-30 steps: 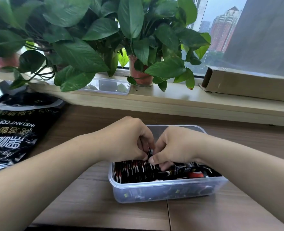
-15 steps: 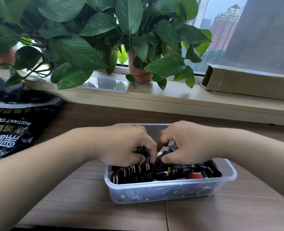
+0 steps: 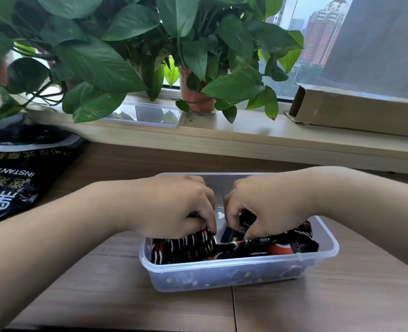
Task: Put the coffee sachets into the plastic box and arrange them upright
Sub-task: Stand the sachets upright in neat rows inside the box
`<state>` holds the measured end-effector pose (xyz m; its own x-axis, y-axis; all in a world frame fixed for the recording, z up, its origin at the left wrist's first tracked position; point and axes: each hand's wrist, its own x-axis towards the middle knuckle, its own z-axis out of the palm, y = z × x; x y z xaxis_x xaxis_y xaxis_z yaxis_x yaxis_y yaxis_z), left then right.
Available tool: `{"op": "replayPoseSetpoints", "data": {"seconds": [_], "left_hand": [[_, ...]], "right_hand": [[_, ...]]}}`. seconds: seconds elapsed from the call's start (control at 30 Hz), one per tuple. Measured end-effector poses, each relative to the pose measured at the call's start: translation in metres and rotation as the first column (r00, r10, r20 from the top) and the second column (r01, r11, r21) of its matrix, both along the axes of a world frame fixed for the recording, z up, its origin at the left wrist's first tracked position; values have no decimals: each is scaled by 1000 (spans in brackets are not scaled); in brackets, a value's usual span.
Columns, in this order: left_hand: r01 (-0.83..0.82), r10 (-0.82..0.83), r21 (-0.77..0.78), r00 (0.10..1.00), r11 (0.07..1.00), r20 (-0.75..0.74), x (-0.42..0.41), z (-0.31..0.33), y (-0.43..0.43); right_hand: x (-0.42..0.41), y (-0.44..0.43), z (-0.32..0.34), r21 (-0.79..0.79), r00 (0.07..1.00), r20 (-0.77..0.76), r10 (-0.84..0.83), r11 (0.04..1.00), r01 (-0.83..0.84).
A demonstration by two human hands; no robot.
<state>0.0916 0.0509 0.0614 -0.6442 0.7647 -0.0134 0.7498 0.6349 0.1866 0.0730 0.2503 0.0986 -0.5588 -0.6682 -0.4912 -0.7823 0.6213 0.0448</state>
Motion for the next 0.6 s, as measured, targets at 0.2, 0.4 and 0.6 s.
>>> {"op": "replayPoseSetpoints", "data": {"seconds": [0.2,0.4,0.6], "left_hand": [[-22,20,58,999,998,32,1,0,-1],[-40,38,73,999,997,35,-2,-2,-1],[-33,31,61,999,998,39,-4,-3,1]], "right_hand": [[-2,1,9,-71,993,74,-97,992,102],[2,9,21,-108,990,77,-120,986,128],[10,6,16,-79,989,87,-116,989,123]]}}
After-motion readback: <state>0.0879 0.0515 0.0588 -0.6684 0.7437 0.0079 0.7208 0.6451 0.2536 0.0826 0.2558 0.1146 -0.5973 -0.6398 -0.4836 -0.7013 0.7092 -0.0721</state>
